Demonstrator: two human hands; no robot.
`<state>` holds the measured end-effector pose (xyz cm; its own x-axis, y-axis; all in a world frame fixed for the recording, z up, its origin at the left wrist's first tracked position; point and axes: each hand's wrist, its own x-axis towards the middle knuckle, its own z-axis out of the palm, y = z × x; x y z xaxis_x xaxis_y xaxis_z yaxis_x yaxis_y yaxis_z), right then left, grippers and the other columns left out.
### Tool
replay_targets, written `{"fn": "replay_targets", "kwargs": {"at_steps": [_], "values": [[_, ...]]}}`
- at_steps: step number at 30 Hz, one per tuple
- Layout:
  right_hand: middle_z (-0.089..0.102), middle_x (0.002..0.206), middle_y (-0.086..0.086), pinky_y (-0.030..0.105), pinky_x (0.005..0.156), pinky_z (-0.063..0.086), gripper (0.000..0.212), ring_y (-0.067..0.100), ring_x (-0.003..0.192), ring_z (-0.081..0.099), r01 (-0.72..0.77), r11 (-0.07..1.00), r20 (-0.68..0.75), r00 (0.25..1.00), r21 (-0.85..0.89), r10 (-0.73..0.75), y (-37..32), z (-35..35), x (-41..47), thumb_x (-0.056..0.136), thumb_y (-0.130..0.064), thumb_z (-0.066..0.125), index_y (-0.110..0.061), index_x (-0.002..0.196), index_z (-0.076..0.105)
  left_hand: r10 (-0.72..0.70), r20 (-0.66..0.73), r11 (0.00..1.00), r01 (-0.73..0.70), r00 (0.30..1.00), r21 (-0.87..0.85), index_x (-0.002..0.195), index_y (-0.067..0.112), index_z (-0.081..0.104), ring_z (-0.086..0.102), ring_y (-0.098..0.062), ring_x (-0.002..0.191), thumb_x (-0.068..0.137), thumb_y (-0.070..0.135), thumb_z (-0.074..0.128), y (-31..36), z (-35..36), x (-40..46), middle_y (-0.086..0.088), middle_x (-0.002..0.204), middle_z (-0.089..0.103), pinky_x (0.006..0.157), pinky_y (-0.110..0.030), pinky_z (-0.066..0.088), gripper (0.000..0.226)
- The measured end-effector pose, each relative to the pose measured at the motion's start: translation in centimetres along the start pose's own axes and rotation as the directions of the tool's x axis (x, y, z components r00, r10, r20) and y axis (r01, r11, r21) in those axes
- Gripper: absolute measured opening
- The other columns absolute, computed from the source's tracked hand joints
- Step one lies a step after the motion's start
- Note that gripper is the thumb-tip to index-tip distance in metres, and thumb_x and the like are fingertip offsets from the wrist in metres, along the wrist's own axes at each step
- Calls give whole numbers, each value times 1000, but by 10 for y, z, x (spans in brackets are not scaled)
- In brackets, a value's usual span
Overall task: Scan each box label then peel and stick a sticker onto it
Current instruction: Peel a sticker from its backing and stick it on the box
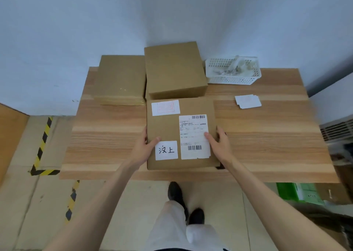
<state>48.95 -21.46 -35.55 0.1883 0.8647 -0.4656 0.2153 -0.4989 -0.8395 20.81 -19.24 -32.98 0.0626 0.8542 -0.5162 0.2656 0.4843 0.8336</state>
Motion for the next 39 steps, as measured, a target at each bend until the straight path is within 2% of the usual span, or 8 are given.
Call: {"fn": "replay_targets", "kwargs": {"at_steps": [4,8,12,17,21,27,30,39], "values": [[70,121,-13,30,84,59,31,-1,100,69,150,987,-49,988,58,-148,-37,-28,-26,100,-30,61,-24,130,55,127,-20,992,-127,992,9,144,30,43,64,7,106,102,23,60,44,12,-32,18,123,65,78,-11,53,46],[67,107,-31,24,81,56,27,-10,95,65,266,964,-145,954,18,-261,-74,-77,-52,98,-40,61,-36,124,53,290,-26,956,-289,957,51,141,30,46,61,21,93,101,22,61,98,35,-55,18,123,64,74,-3,48,43],[68,117,-24,37,90,57,41,4,107,66,332,943,-291,902,-2,-318,-99,-141,-85,95,-48,61,-37,134,53,394,53,916,-396,918,55,141,28,48,66,2,106,99,32,64,155,72,-69,14,125,68,98,-30,54,45],[66,113,-22,32,90,55,29,5,106,65,375,923,-533,764,-89,-363,-110,-224,-138,97,-40,62,-34,125,54,514,219,842,-537,829,57,150,29,38,68,-10,109,98,36,65,225,143,-72,7,131,64,91,-36,59,60],[62,130,-11,43,97,53,60,12,113,61,257,960,-704,661,-113,-260,-95,-281,-187,93,-57,58,-24,142,44,567,364,790,-614,739,14,153,31,34,65,-6,103,96,40,66,267,216,-81,7,131,60,77,-24,56,65],[63,131,-10,47,98,53,55,14,115,62,172,983,-866,481,-58,-135,-57,-340,-275,98,-51,55,-26,145,45,543,623,758,-648,563,-75,151,33,39,66,-8,106,95,41,68,295,324,-108,7,128,64,82,-28,56,64],[62,132,-9,39,94,54,53,12,113,62,134,991,-922,383,-3,-55,-35,-354,-318,100,-47,54,-26,147,44,508,743,728,-678,435,-100,151,30,40,65,-6,106,96,38,66,298,373,-130,7,128,65,83,-25,55,62],[63,124,-15,36,88,55,47,8,108,63,83,986,-986,104,141,132,34,-365,-422,101,-46,53,-29,144,45,365,914,714,-683,179,-151,153,33,38,64,-4,109,95,43,66,267,492,-203,17,122,66,95,-36,55,65]]}}
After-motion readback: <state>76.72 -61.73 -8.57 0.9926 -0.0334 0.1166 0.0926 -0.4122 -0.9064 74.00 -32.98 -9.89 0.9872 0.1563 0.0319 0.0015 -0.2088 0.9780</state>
